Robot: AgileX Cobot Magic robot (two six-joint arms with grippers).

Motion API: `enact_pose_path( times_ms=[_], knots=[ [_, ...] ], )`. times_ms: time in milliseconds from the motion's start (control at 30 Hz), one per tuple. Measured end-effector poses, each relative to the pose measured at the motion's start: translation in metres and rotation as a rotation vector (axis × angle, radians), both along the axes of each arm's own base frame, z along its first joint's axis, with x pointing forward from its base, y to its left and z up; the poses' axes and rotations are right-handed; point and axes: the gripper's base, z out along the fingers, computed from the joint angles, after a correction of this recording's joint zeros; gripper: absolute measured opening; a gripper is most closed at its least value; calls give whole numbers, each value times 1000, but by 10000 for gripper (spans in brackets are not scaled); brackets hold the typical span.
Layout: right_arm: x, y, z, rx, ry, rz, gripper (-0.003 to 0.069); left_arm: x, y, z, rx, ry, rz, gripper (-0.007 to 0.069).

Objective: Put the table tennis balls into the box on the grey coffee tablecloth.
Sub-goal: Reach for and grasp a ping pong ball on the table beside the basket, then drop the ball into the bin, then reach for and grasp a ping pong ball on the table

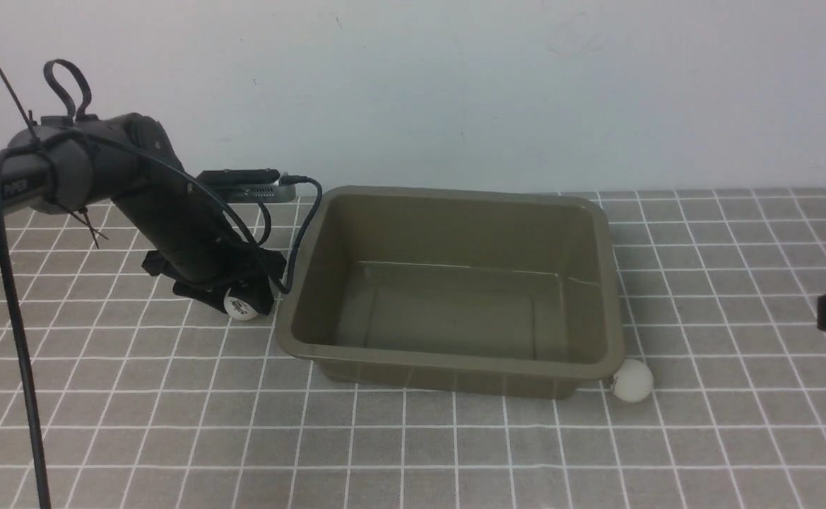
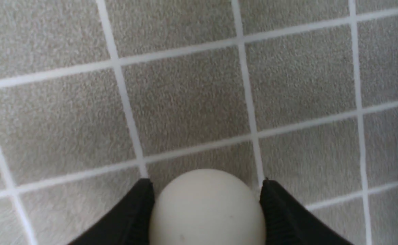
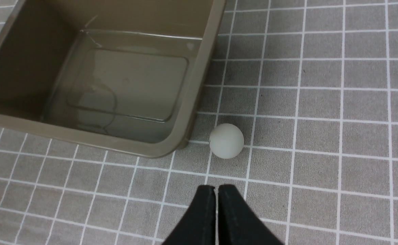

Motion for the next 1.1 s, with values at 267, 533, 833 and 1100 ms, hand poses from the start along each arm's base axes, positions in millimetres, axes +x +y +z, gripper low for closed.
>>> enact_pose_path(
  times_ms=[267,533,833,1100],
  knots=[
    [53,14,-32,-39,211,95,19,7,-3,104,-29,-102,-32,351],
    [93,38,-81,-135,271,134,121,-5,-59,141,-226,-147,-218,351],
    [122,53,-136,-220,301,186,470,-10,-137,96,-109,-125,-383,418],
    [136,64,-170,-257,289,214,567,-7,-144,91,-18,-153,-338,601]
  ],
)
